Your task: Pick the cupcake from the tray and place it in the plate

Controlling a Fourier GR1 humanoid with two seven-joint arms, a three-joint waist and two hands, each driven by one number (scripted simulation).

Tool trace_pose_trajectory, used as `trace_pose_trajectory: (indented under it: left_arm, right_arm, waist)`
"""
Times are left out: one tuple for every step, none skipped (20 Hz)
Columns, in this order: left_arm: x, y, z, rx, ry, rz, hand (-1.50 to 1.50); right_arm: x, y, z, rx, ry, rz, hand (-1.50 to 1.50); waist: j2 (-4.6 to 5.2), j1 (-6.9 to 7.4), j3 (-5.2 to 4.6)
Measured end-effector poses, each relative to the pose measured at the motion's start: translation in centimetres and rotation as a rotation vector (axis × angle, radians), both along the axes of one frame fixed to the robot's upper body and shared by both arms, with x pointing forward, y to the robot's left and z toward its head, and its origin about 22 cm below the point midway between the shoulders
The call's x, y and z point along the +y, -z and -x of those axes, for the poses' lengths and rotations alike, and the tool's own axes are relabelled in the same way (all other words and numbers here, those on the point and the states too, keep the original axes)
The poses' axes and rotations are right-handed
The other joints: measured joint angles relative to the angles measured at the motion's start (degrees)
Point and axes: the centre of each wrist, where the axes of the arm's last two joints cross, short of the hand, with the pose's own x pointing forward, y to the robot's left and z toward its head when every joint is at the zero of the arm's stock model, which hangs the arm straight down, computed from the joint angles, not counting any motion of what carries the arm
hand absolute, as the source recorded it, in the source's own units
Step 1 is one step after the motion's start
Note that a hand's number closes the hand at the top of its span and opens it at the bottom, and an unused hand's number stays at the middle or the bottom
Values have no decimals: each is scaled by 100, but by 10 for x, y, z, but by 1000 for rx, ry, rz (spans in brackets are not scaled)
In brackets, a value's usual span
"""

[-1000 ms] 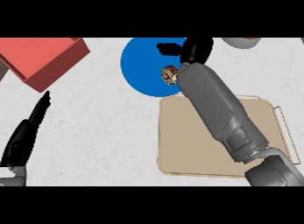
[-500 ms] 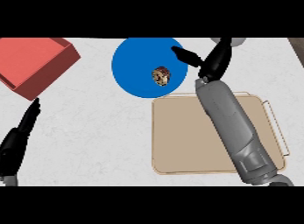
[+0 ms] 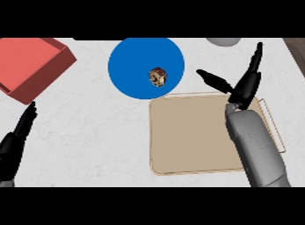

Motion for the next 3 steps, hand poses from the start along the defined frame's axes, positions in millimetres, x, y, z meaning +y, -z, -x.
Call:
trace_pose_trajectory:
  left_arm:
    - [2,1,1,1,1,-2,0]
    - [0,1,2,1,0,0,0]
    - [-5,0,4,-2,4,1,0]
  right_arm:
    - [-4,0,4,2,-6,0,-150]
    - [-12,4,9,7,-9,3,-150]
    - [-18,7,13,5,-10,1,-150]
  waist:
    - [-2,-4,0]
    - [-4,-4,-1]
    - [-4,-1,-1]
